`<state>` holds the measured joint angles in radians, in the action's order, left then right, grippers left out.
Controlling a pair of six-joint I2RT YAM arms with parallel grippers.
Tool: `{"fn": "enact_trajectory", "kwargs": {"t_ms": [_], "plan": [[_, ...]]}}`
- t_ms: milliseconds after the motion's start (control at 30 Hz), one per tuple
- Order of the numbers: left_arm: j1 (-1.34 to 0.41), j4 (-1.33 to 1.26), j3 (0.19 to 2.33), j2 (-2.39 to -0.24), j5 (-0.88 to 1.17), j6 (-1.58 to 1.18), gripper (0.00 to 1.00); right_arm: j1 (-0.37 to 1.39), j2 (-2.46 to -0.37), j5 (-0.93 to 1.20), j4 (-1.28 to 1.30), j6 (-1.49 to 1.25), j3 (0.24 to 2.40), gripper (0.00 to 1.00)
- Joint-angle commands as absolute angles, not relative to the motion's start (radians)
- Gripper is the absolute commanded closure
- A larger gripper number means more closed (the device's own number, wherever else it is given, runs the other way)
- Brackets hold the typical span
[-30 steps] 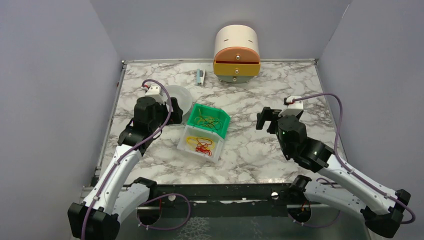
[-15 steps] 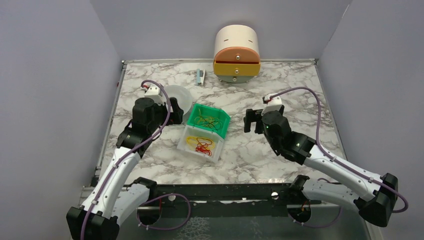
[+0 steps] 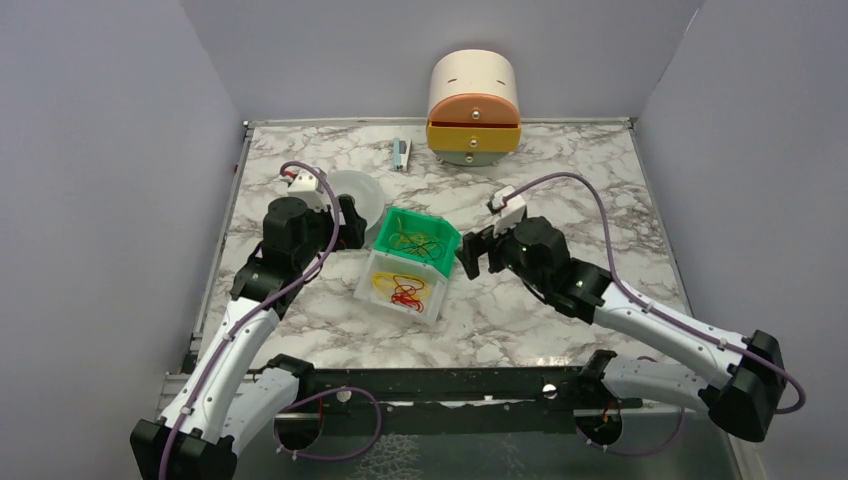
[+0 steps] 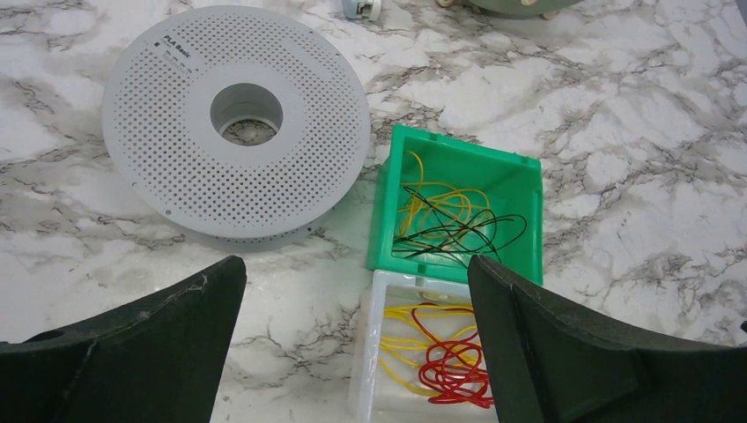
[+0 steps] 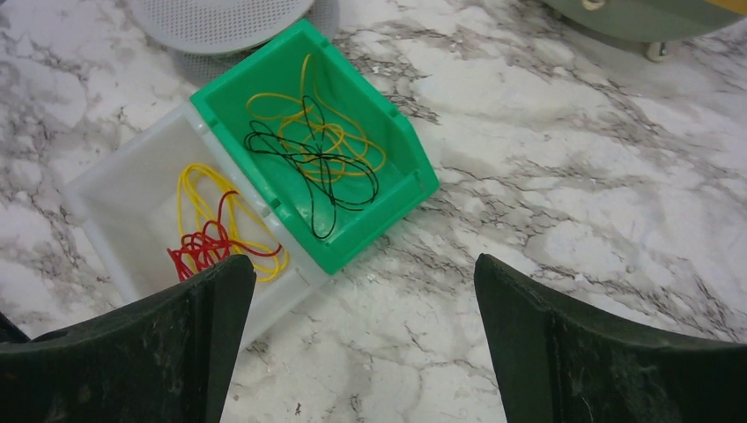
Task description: Wrap the cables
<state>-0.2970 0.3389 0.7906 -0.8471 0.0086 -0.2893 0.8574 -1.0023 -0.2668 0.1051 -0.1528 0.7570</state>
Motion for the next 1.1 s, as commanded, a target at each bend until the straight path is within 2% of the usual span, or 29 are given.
{"fn": "enact_trajectory", "kwargs": {"t_ms": [0, 367, 533, 1067], "plan": [[-0.306, 0.343, 0.804, -0.823, -0.047, -0.307, 0.01, 0.857, -1.119, -0.095, 0.100, -0.092, 0.840, 0.00], [-0.323, 0.351, 0.795, -0.799, -0.054, -0.296, 0.01, 0.857, -1.442, 0.092, 0.204, -0.035, 1.063, 0.06], [-0.330, 0.363, 0.801, -0.787, -0.080, -0.297, 0.01, 0.858, -1.591, 0.193, 0.282, 0.005, 1.193, 0.14], [-0.354, 0.378, 0.802, -0.757, -0.115, -0.302, 0.01, 0.860, -1.898, 0.256, 0.409, 0.078, 1.444, 0.33]]}}
